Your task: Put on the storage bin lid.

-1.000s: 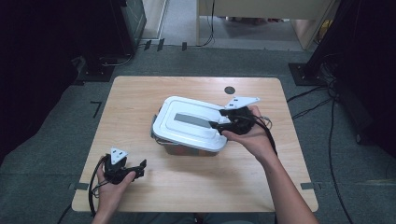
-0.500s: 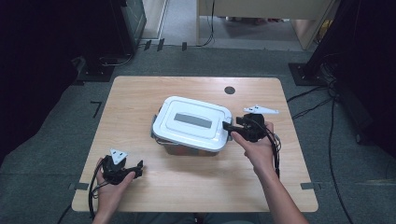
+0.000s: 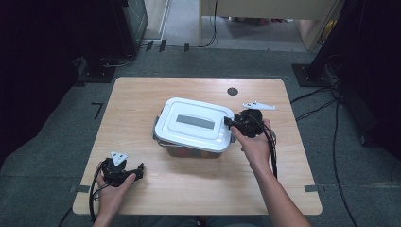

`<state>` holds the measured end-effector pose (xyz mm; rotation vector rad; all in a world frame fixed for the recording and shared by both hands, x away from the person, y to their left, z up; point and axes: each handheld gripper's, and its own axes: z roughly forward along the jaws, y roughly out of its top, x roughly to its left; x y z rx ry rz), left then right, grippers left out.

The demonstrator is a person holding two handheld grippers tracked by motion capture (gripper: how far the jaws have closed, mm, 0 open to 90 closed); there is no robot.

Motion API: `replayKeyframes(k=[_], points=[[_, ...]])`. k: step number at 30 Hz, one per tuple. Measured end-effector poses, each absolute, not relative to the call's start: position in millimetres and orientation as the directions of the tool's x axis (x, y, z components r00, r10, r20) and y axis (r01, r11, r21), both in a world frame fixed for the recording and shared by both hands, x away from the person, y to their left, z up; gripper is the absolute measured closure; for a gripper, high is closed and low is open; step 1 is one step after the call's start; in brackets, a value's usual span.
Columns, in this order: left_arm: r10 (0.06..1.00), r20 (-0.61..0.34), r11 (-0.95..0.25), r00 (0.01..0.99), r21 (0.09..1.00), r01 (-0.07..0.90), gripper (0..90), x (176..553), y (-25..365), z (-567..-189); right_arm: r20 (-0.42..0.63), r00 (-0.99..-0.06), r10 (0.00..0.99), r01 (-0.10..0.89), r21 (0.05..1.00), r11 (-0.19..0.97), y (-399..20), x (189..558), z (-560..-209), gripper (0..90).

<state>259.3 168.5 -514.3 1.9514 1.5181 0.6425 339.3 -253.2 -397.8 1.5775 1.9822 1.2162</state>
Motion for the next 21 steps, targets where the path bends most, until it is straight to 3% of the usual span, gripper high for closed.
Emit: replayKeyframes(k=[9,16,21], points=[[0.970,0.045,-0.201,0.240,0.707,0.679,9.2,259,167,-515,0.227,-0.403,0.886,0.643,0.759,0.098,-254,363,-401,57.4],[0.971,0.052,-0.198,0.232,0.718,0.667,4.6,260,169,-518,0.220,-0.444,0.869,0.627,0.769,0.125,-254,371,-403,54.6],[0.980,0.002,-0.143,0.200,0.707,0.692,0.0,263,173,-520,0.208,-0.452,0.868,0.602,0.788,0.125,-253,367,-403,32.0]])
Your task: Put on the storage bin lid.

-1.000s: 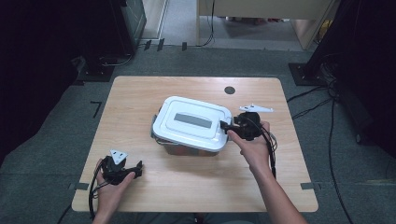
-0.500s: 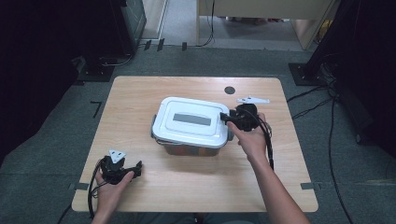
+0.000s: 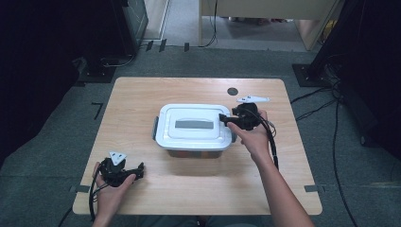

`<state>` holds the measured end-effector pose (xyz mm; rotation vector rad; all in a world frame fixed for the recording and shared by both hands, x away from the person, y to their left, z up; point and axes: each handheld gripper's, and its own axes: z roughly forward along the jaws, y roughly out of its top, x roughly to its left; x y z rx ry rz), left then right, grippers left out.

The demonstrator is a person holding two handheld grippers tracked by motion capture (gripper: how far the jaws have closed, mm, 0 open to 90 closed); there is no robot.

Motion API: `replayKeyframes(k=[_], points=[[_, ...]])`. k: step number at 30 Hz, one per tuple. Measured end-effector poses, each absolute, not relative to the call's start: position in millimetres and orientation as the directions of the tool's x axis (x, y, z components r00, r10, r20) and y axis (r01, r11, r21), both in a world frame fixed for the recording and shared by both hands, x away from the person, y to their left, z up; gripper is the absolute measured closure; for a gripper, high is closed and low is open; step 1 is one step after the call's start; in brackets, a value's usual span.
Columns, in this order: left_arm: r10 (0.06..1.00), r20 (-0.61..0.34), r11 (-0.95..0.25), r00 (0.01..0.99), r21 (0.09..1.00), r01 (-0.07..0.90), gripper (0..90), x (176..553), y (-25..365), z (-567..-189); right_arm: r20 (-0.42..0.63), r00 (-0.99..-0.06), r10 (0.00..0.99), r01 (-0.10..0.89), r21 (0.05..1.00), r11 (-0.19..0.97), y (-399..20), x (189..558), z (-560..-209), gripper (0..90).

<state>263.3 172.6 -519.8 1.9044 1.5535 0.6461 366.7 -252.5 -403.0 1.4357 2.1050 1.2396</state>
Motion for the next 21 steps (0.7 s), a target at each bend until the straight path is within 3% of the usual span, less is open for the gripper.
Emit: replayKeyframes(k=[6,11,21], points=[[0.982,0.003,-0.137,0.190,0.707,0.694,0.0,264,172,-520,0.208,-0.459,0.864,0.576,0.810,0.112,-266,352,-397,12.7],[0.982,0.003,-0.135,0.188,0.708,0.693,0.0,264,172,-520,0.167,-0.463,0.871,0.545,0.828,0.131,-287,334,-400,1.9],[0.982,0.003,-0.135,0.188,0.707,0.694,0.0,264,172,-520,0.176,-0.391,0.903,0.563,0.823,0.083,-340,303,-422,0.0]])
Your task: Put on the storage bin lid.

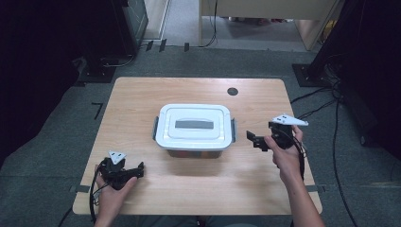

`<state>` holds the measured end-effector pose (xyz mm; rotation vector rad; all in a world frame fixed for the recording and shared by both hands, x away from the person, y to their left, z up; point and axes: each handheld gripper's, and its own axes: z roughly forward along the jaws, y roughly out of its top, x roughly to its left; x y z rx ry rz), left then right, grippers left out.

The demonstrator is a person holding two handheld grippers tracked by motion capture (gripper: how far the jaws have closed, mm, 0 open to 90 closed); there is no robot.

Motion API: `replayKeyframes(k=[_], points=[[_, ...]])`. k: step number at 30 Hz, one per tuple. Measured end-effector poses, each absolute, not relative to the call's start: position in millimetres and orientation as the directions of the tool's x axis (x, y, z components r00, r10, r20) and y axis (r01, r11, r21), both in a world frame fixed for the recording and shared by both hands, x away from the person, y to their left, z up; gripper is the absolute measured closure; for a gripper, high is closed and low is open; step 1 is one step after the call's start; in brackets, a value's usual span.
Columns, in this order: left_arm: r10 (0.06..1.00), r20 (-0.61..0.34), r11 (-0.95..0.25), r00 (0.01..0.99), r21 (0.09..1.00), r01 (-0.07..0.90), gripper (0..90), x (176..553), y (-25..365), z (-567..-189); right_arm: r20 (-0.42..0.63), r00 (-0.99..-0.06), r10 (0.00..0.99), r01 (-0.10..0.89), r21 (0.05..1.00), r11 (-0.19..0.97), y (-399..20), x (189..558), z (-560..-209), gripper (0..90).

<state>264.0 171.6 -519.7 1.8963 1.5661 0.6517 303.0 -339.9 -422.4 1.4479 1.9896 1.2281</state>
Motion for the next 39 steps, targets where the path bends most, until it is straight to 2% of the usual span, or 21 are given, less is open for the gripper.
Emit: replayKeyframes(k=[12,22,27,30,39], points=[[0.982,0.002,-0.134,0.188,0.707,0.694,0.0,264,172,-520,0.146,-0.324,0.935,0.637,0.764,0.102,-381,277,-480,0.0],[0.982,0.002,-0.134,0.188,0.707,0.694,0.0,264,172,-520,0.126,-0.278,0.952,0.706,0.699,0.114,-387,267,-520,0.0],[0.982,0.002,-0.134,0.188,0.707,0.694,0.0,264,172,-520,0.095,-0.243,0.965,0.682,0.725,0.100,-383,263,-525,0.1],[0.983,0.002,-0.133,0.186,0.708,0.694,0.0,264,171,-520,0.023,-0.251,0.968,0.685,0.710,0.161,-377,263,-526,0.0],[0.984,0.002,-0.128,0.179,0.708,0.695,0.0,264,171,-520,0.026,-0.254,0.967,0.686,0.709,0.161,-376,263,-526,0.0]])
